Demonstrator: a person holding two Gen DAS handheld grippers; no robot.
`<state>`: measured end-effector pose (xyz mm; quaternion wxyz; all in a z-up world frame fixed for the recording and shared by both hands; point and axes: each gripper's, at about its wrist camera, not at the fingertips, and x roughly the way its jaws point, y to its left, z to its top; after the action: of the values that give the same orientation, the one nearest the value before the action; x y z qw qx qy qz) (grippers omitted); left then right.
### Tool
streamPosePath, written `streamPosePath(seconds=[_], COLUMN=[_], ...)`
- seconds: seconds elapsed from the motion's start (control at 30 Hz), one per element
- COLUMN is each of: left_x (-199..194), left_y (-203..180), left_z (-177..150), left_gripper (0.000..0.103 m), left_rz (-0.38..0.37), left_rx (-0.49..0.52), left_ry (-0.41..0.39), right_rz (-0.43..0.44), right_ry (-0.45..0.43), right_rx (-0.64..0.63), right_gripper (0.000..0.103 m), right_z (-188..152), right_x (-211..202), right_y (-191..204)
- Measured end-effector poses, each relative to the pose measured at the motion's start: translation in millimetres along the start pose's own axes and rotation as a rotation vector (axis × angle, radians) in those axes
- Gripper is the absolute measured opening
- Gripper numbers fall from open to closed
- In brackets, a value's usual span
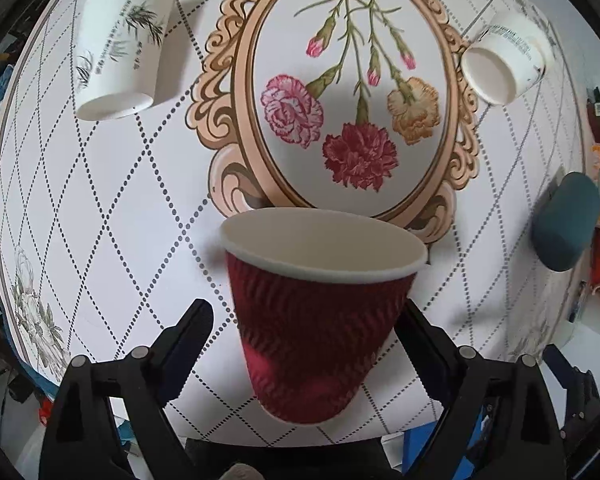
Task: Flip cup upside down
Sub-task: 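Grasp the red cup with the right gripper while the left gripper releases it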
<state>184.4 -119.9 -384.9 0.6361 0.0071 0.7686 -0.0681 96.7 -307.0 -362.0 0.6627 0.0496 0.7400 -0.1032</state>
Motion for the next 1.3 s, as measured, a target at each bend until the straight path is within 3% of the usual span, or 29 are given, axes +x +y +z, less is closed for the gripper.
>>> streamPosePath(seconds=[0.3, 0.4, 0.6, 0.67, 0.87, 1.03, 1.3], left_x=[-60, -84, -112, -106, -91, -87, -93], left_y=[8, 10, 41, 57, 104, 127, 135], left_z=[-10, -27, -54, -61, -74, -82, -84], left_gripper=[0.092, 0.092, 0.092, 0.092, 0.092, 0.092, 0.092], left_rz=[-0.030, -0.021, 0.092, 0.127, 0.186, 0.185, 0.177], left_rx=[0.008, 0.015, -0.002, -0.017, -0.107, -0.160, -0.150], left_ry=[-0.091, -0.127, -0.222, -0.233, -0.202, -0.194, -0.219], right_rz=[0.050, 0.087, 0.233, 0.280, 0.395, 0.404, 0.348], right_ry=[-0.022, -0.031, -0.058, -0.056, -0.032, -0.006, -0.012], right_rx=[0.013, 0.017, 0.026, 0.019, 0.015, -0.009, -0.052], right_gripper=[0.103, 0.103, 0.103, 0.103, 0.099, 0.083, 0.083], right_z=[-5, -7, -9, -5, 4, 11, 6], right_x=[-24, -36, -58, -61, -60, -57, -63], right_y=[5, 6, 21, 35, 78, 105, 115])
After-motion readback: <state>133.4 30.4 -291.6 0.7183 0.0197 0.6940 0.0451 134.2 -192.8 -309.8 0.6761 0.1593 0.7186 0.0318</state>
